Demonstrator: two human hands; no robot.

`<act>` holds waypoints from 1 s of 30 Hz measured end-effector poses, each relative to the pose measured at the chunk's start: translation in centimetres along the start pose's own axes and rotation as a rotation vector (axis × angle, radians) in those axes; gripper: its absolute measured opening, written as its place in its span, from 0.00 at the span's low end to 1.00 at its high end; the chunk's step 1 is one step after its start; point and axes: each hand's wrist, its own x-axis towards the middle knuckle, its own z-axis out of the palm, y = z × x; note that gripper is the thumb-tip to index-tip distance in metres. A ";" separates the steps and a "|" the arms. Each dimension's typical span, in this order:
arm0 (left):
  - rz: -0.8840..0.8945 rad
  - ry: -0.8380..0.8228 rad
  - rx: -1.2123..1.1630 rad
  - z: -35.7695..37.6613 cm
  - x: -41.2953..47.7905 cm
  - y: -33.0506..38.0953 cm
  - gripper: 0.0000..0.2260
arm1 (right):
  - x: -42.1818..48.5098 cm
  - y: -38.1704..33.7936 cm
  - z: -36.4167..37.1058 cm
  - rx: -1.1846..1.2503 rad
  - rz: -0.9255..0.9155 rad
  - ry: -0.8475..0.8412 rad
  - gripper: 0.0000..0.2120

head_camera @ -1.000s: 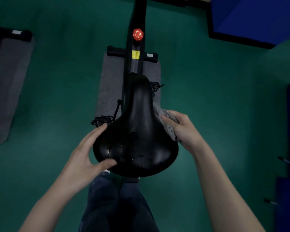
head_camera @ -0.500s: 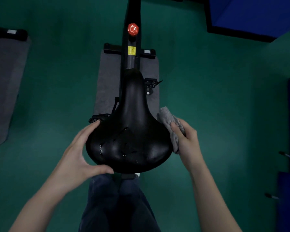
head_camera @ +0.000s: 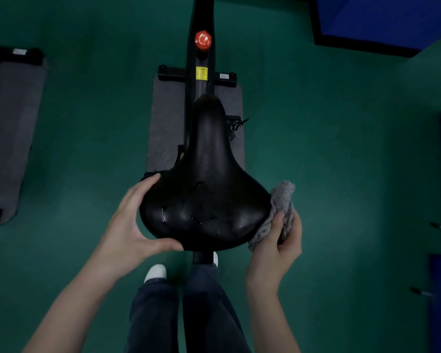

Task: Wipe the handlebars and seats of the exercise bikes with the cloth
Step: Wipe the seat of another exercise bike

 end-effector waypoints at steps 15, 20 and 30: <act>0.118 -0.106 0.089 -1.5 0.5 -1.1 0.48 | -7.1 -0.3 3.4 -0.246 -0.526 0.200 0.12; 0.087 -0.111 0.086 -1.5 0.4 -0.9 0.50 | -3.8 -3.2 3.4 -0.438 -0.442 0.110 0.10; 0.065 -0.125 0.061 -1.6 0.4 -0.4 0.52 | -7.8 -2.9 4.3 -0.534 -0.708 -0.188 0.13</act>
